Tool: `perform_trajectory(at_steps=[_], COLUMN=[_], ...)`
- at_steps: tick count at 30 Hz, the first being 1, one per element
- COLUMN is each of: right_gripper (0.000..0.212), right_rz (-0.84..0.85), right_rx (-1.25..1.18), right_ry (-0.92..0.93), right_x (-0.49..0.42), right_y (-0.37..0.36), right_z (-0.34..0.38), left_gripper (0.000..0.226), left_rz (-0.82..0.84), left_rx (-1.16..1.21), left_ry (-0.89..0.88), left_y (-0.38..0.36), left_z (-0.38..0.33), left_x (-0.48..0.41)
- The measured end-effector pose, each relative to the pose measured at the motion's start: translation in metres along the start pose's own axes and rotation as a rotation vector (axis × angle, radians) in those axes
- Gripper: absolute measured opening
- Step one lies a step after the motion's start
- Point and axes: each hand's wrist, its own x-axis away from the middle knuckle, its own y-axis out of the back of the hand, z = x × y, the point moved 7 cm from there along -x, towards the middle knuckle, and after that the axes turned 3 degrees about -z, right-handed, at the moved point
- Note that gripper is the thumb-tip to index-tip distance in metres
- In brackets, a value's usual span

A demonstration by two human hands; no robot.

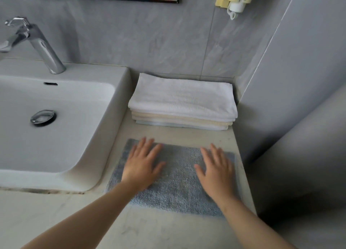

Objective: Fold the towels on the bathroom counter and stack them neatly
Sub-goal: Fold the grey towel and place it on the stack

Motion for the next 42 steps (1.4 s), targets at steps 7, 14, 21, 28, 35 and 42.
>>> perform_trajectory(at_steps=[7, 14, 21, 28, 35, 42], right_gripper=[0.071, 0.074, 0.056, 0.051, 0.063, 0.041], right_rz=[0.243, 0.234, 0.187, 0.08, 0.128, 0.223], right_rx=[0.139, 0.13, 0.165, 0.131, -0.08, -0.341], right_ry=[0.009, -0.145, -0.287, -0.37, -0.606, -0.67], right_x=[0.022, 0.035, 0.05, 0.054, 0.052, 0.046], right_y=[-0.033, -0.02, -0.009, 0.004, 0.009, 0.007], right_z=[0.003, -0.023, -0.05, -0.047, -0.056, -0.063], left_gripper=[0.114, 0.113, 0.062, 0.063, 0.071, 0.05], left_rz=[0.226, 0.2, 0.177, 0.044, 0.138, 0.25], left_rx=[-0.079, -0.096, -0.04, 0.084, 0.45, 0.958], left_ry=[0.095, 0.201, 0.458, 0.681, 0.883, 0.968], left_y=[-0.03, -0.026, -0.014, 0.002, 0.003, -0.001], left_z=[-0.001, 0.009, 0.04, 0.052, 0.061, 0.053], left_x=[0.023, 0.03, 0.046, 0.054, 0.049, 0.044])
